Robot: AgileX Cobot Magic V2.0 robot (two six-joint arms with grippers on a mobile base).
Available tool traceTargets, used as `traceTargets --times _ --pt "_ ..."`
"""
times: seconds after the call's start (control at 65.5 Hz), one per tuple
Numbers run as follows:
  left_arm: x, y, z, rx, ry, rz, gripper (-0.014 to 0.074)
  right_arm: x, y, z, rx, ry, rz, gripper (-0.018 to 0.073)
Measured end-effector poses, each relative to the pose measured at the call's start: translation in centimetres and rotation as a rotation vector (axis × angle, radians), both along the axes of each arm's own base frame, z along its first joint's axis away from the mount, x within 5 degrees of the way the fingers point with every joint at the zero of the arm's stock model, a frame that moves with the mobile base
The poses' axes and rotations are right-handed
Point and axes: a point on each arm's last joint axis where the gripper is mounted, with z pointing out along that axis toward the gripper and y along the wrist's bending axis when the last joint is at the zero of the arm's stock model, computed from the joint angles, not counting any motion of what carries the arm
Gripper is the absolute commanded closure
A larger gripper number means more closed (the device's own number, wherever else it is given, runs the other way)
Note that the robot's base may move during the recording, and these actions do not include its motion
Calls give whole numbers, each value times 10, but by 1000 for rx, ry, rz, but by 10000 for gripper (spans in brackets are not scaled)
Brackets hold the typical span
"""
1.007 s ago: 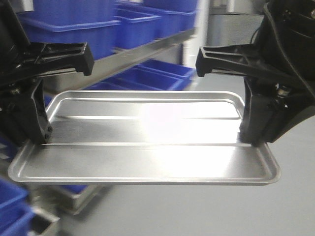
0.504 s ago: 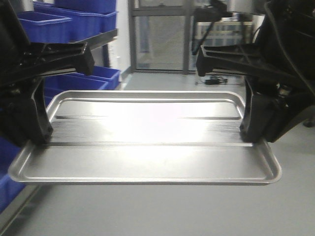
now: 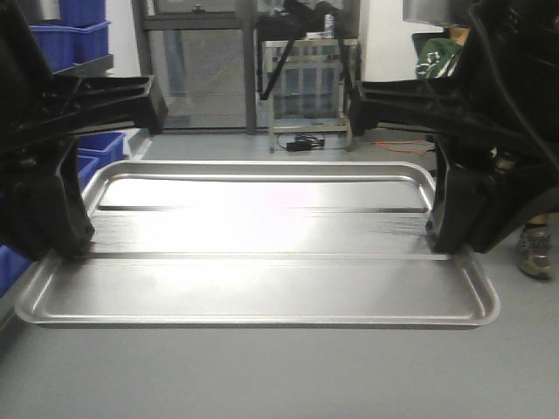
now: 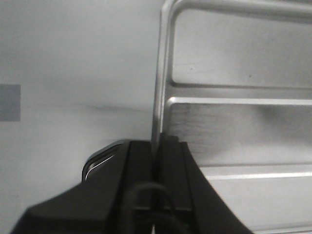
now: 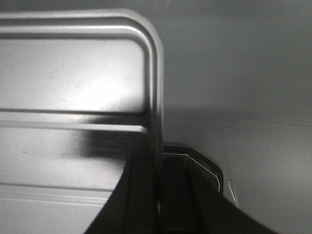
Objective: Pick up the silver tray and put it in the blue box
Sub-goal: 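Hold the tray level with both grippers while the base drives away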
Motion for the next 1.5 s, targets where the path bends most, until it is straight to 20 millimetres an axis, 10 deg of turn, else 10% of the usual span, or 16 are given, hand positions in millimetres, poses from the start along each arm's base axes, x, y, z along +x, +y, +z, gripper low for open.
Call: traceTargets --times 1.496 --pt "0 0 0 0 0 0 700 0 0 0 -2 2 0 511"
